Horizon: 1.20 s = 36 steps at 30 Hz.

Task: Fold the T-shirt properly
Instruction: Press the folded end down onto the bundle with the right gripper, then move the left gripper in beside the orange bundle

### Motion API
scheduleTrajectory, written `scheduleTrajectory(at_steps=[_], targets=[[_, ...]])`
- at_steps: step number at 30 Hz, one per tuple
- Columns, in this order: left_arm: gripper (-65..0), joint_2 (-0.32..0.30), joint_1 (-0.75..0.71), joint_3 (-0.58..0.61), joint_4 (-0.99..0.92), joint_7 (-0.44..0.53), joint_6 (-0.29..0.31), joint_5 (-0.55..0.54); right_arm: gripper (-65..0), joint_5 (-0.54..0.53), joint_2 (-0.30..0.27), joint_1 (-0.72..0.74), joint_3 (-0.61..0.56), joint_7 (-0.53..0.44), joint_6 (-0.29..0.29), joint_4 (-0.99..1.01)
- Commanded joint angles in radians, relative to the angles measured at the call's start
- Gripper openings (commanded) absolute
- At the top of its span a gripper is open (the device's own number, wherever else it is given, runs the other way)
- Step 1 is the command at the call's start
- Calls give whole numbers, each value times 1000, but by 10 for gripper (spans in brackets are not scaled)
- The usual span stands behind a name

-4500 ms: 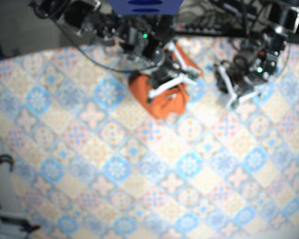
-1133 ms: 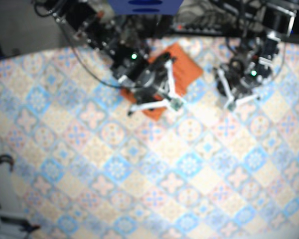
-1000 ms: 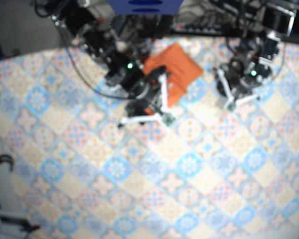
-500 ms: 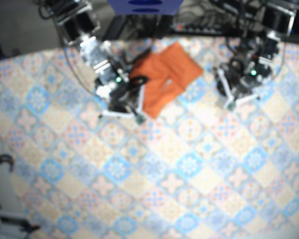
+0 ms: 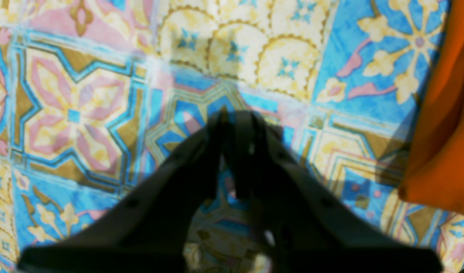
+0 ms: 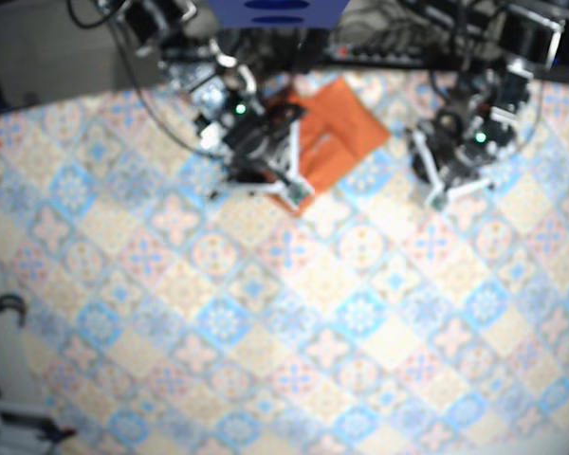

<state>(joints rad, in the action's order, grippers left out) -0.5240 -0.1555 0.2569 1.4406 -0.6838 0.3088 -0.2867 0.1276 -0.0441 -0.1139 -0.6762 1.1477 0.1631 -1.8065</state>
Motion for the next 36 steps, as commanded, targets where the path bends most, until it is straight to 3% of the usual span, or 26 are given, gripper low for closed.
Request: scheduleTrajectory(at_steps=[1, 7, 15, 23, 30, 36], targets=[[-575, -6, 4, 9, 7, -3, 0, 2, -475, -1, 20, 15, -3, -19, -1, -13], [-575, -6, 3, 54, 7, -3, 0, 2, -475, -1, 71, 12, -63, -31, -1, 76], [-575, -14, 4, 78, 15, -4, 2, 2, -475, -1, 99, 69, -69, -163, 2, 331], [-575, -68, 9, 195, 18, -4, 3, 1, -475, 4, 97, 99, -66, -113, 2, 221], [-575, -158, 35, 368, 148, -9, 5, -1, -475, 4, 100, 173, -63, -120, 2, 337], [-575, -223, 64, 451, 179, -11, 115, -9, -475, 4, 102, 210, -63, -159, 2, 443]])
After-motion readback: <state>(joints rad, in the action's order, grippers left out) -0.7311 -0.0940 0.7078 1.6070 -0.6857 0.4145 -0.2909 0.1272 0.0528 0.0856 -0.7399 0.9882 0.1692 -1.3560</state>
